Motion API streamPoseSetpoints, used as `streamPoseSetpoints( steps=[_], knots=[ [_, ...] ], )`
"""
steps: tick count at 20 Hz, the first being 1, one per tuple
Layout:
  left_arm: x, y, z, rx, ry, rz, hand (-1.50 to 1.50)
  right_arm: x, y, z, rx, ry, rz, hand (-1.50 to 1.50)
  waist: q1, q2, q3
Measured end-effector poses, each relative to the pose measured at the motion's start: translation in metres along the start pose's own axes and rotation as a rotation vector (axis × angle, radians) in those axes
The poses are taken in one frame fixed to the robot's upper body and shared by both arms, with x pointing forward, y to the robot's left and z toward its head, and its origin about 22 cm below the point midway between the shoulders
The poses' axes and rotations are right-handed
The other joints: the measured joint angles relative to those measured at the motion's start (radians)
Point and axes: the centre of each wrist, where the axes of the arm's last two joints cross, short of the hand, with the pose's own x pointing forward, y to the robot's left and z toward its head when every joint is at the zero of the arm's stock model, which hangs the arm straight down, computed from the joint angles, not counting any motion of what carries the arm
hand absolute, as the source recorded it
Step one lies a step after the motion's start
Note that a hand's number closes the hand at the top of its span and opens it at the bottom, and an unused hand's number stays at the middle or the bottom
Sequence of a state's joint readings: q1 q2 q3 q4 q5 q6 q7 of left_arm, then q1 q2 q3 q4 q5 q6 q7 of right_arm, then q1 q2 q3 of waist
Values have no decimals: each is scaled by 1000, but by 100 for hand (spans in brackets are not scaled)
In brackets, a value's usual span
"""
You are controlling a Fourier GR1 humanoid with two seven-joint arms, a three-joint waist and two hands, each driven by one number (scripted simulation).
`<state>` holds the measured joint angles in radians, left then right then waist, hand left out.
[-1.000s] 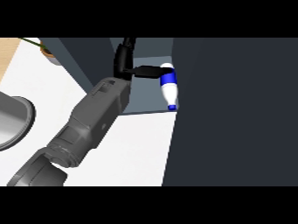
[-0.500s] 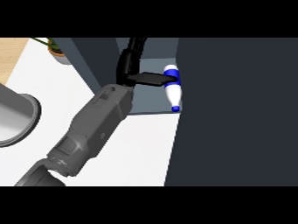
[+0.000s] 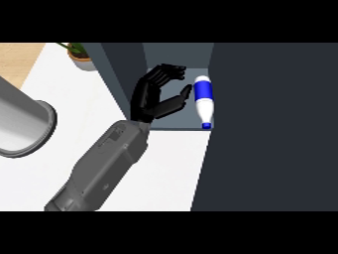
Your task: Pick up the bottled water, place it into the cabinet and close the cabinet
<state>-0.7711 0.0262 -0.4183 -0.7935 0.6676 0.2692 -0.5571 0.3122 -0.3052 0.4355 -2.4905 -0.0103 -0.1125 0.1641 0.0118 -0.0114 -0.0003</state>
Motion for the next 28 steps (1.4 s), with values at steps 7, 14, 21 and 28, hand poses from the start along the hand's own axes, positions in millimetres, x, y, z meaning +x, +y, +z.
streamPoseSetpoints(
  steps=[7,14,21,28],
  knots=[
    [6,23,53,-1,29,7,150,1,-1,0,162,64,79,150,13,-2,0],
    [29,54,114,29,13,-4,150,2,21,1,285,157,5,150,7,2,0],
    [55,74,155,58,-7,-20,150,7,48,-16,334,166,-46,150,3,6,-1],
    [78,103,182,106,-24,-22,150,10,91,-34,416,149,-51,150,5,7,-2]
  ],
)
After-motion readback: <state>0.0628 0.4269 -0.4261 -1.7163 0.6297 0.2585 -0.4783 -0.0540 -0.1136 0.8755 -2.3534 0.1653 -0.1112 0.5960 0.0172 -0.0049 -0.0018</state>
